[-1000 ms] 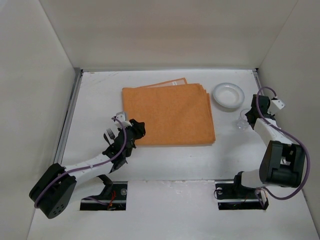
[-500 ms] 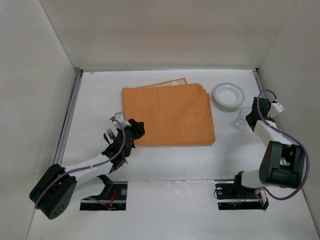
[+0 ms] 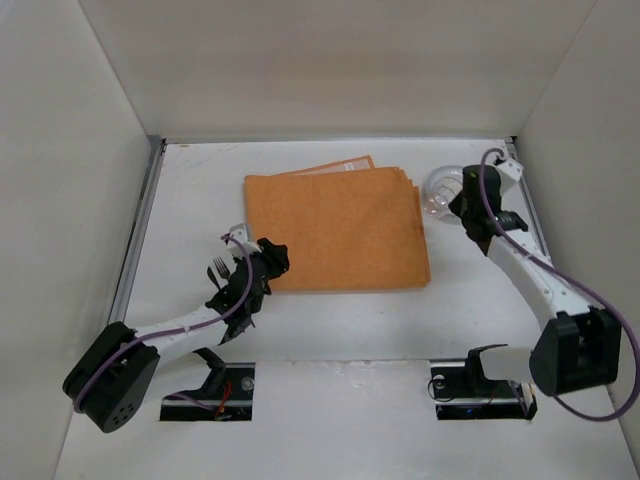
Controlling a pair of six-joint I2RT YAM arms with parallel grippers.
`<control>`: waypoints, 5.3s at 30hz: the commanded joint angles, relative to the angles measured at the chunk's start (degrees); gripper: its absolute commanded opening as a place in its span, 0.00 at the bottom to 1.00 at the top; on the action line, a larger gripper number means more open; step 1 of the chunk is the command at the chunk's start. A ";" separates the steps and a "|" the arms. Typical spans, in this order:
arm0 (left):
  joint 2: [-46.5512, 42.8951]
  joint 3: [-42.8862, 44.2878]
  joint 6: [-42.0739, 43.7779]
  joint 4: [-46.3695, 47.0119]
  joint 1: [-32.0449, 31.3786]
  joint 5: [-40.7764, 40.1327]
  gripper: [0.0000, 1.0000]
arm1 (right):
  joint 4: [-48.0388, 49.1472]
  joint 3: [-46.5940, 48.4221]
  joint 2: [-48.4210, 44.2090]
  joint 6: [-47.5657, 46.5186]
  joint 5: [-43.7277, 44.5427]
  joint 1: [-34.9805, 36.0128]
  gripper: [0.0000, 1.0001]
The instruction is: Set the dinner table for one person
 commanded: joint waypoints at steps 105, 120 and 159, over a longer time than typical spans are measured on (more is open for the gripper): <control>-1.65 -1.32 2.66 4.63 4.64 -1.95 0.43 | 45.56 -13.67 -4.00 28.44 -40.94 -8.43 0.12; -7.01 -2.90 1.52 1.28 7.72 -4.33 0.43 | 48.54 -5.06 19.70 27.12 -32.42 21.65 0.12; -15.10 3.77 2.75 -20.48 6.58 -10.13 0.27 | 31.32 -14.09 15.09 14.39 -21.34 27.81 0.58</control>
